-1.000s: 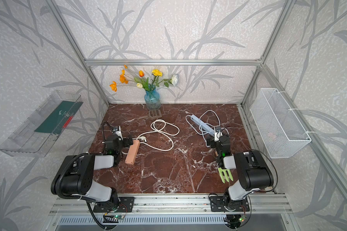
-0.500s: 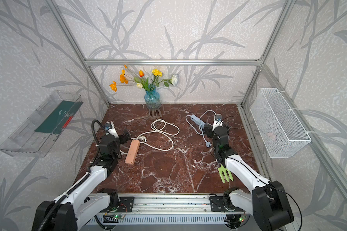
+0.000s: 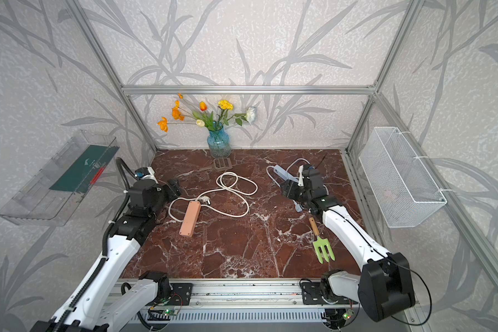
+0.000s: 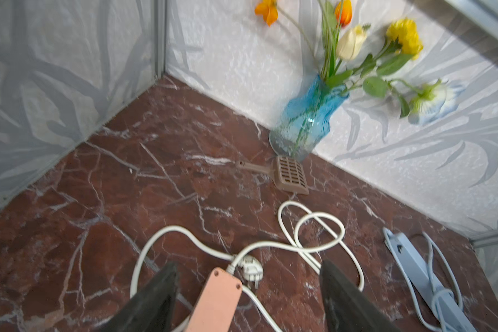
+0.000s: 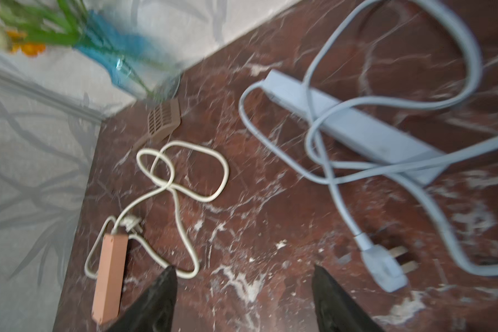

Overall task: Wrap the cord around the power strip
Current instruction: Pick up the power strip from the center of the board.

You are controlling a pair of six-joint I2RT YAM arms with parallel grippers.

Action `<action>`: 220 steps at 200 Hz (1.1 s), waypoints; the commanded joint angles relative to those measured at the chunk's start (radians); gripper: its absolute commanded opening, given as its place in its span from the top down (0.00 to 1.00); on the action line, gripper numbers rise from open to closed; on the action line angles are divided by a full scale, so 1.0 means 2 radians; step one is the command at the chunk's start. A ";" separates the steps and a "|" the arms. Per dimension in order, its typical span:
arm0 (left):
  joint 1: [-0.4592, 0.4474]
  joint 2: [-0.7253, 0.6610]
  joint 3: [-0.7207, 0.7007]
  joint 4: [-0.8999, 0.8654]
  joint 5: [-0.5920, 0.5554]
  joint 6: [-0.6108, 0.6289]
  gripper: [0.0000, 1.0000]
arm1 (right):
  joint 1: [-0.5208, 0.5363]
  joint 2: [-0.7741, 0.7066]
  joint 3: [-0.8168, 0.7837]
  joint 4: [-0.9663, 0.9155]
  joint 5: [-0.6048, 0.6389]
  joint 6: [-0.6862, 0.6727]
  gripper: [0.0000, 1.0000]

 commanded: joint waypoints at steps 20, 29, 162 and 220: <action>-0.031 0.084 0.054 -0.179 0.018 -0.005 0.12 | 0.138 0.084 0.085 -0.113 0.024 -0.005 0.25; -0.043 0.102 0.060 -0.210 -0.001 -0.001 0.09 | 0.152 0.109 0.100 -0.110 0.020 -0.004 0.25; -0.071 0.368 0.058 -0.199 -0.046 0.003 0.22 | 0.162 0.191 0.119 -0.025 -0.061 -0.003 0.25; -0.068 0.411 0.073 -0.169 -0.001 0.029 0.53 | 0.161 0.191 0.113 -0.011 -0.073 -0.002 0.25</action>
